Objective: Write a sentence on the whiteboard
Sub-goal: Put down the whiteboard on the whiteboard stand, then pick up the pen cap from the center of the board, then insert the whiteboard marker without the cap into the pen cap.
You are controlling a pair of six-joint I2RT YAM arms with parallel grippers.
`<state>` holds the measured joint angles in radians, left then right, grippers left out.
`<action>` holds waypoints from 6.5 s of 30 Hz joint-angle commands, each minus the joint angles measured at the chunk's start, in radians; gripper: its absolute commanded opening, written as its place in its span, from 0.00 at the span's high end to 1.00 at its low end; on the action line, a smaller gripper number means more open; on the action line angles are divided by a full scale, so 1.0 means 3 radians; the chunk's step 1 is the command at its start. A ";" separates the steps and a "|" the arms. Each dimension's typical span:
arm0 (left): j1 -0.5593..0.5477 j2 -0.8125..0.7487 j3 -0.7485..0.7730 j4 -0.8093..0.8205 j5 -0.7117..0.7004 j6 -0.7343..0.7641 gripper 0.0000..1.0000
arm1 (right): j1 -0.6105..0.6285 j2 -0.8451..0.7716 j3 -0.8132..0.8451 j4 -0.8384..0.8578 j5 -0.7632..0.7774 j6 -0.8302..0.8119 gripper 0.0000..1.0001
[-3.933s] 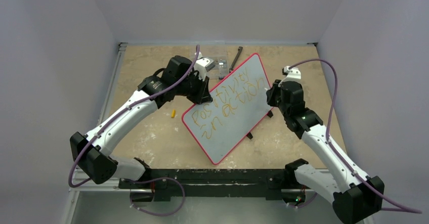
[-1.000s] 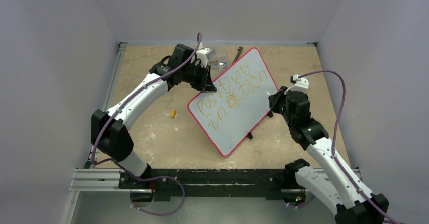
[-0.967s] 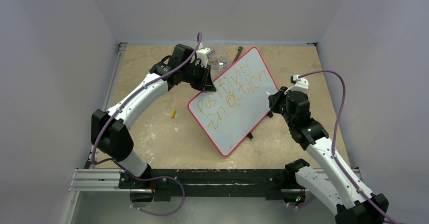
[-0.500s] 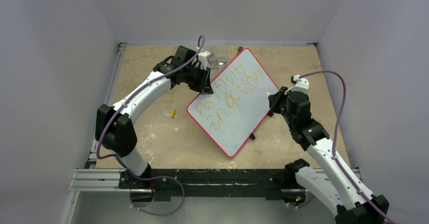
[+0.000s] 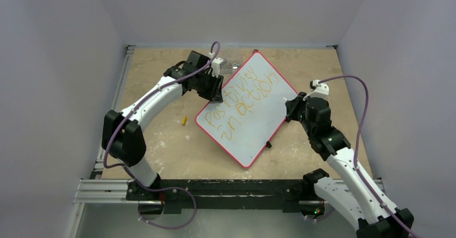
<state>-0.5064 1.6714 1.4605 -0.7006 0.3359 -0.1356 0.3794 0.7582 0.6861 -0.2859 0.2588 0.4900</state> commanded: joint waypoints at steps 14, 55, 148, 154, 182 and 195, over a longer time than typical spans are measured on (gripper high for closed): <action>0.0010 -0.0143 -0.0099 -0.0035 -0.0005 0.0012 0.54 | 0.0013 -0.0059 0.0022 0.0035 -0.0007 -0.0002 1.00; 0.0513 -0.1745 -0.1561 0.0247 -0.1995 -0.0807 0.45 | 0.0012 -0.0221 0.0262 -0.0189 -0.0319 0.0011 1.00; 0.0559 -0.0442 -0.2085 0.1104 -0.1135 -0.1509 1.00 | 0.0010 -0.0218 0.0355 -0.0349 -0.0461 -0.0069 1.00; 0.0559 -0.1057 -0.2105 0.0790 -0.0874 -0.1249 1.00 | 0.0010 -0.0154 0.0594 -0.0282 -0.0830 -0.0155 1.00; 0.0423 -0.2840 -0.1738 -0.0106 0.0325 0.0057 1.00 | 0.0015 0.0328 0.1027 0.0543 -0.3313 0.0208 1.00; 0.0215 -0.3021 -0.1854 0.0191 0.1157 0.0185 1.00 | 0.0709 0.1094 0.1543 0.0145 -0.3607 -0.0347 1.00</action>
<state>-0.4137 0.7757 0.9104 -0.7010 0.5850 -0.1146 0.5137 1.0260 1.0397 -0.1493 -0.8013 0.5171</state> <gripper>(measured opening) 0.044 0.090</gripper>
